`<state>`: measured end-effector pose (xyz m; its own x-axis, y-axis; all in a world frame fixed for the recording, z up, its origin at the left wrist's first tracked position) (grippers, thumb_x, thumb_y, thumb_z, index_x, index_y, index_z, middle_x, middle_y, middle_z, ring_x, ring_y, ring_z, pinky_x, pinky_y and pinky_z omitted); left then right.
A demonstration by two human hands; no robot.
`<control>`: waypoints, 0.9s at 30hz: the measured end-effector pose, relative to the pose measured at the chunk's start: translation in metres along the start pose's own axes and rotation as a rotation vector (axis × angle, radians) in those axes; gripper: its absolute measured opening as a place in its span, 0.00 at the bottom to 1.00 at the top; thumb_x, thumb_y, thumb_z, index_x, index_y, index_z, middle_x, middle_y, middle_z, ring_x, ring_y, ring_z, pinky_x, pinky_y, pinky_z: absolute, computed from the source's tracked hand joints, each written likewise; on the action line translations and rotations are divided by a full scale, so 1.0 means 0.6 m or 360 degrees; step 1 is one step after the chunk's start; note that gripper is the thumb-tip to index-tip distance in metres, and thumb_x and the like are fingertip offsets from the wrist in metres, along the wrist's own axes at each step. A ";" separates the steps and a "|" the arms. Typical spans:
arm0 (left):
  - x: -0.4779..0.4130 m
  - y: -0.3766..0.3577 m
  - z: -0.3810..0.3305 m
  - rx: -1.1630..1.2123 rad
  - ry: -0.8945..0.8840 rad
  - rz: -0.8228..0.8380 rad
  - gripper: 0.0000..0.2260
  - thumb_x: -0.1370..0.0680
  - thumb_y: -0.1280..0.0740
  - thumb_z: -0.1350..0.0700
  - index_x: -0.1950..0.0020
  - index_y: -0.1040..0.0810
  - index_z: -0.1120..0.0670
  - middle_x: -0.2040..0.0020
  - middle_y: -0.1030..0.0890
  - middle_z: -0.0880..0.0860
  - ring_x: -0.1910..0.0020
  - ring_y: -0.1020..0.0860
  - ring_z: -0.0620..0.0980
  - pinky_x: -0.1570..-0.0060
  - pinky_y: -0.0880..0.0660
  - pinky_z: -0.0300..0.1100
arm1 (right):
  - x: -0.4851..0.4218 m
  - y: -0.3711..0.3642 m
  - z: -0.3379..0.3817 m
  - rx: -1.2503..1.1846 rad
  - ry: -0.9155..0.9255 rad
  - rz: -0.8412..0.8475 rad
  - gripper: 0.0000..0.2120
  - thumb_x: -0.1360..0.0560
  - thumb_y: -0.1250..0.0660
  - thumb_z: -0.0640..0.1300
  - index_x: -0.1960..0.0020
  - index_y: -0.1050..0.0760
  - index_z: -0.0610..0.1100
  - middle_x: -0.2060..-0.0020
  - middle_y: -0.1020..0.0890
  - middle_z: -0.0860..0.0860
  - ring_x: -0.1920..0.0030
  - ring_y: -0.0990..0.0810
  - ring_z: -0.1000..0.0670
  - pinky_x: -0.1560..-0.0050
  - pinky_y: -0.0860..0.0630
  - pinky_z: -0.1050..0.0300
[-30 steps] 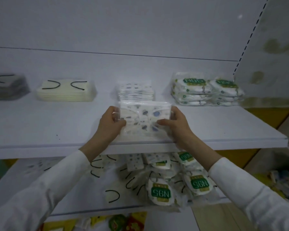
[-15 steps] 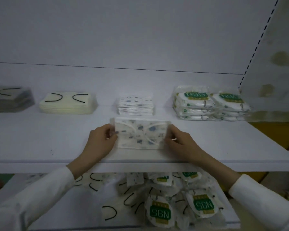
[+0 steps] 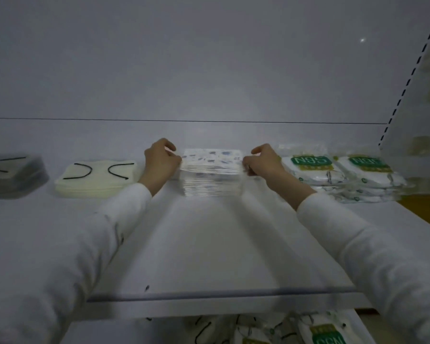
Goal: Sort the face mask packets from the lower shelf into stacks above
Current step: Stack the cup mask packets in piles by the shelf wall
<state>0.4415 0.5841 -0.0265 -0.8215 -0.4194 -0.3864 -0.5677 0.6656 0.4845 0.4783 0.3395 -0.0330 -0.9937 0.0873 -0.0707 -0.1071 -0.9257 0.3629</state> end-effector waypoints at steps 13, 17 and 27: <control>-0.037 -0.053 0.037 -0.0201 0.0095 0.0244 0.08 0.27 0.37 0.66 0.64 0.21 0.61 0.71 0.26 0.52 0.69 0.27 0.47 0.60 0.32 0.36 | -0.043 -0.044 -0.016 0.0567 0.0076 -0.0069 0.13 0.25 0.38 0.39 0.46 0.21 0.31 0.47 0.19 0.37 0.47 0.21 0.40 0.49 0.24 0.50; -0.042 -0.062 0.049 -0.0300 0.0039 0.0343 0.08 0.26 0.38 0.65 0.65 0.24 0.58 0.66 0.26 0.56 0.64 0.29 0.52 0.60 0.33 0.39 | -0.039 -0.055 -0.020 0.0762 0.0194 0.0003 0.13 0.25 0.38 0.39 0.51 0.21 0.29 0.53 0.18 0.36 0.49 0.21 0.39 0.49 0.24 0.49; -0.029 -0.026 0.012 -0.0597 -0.0467 0.0302 0.12 0.23 0.37 0.59 0.43 0.23 0.64 0.46 0.22 0.64 0.45 0.25 0.61 0.46 0.31 0.46 | -0.017 -0.032 0.010 0.1107 0.0604 -0.0141 0.18 0.22 0.40 0.45 0.34 0.31 0.41 0.35 0.27 0.44 0.34 0.34 0.42 0.40 0.33 0.51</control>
<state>0.4650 0.5853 -0.0330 -0.8929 -0.0857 -0.4421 -0.4343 0.4231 0.7952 0.4905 0.3585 -0.0339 -0.9147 -0.0975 -0.3923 -0.3057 -0.4680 0.8292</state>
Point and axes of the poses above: each hand's wrist, its own x-axis away from the middle knuckle, its own y-axis out of the back of the hand, z = x × y, the point moved 4 cm from there along -x, towards the middle knuckle
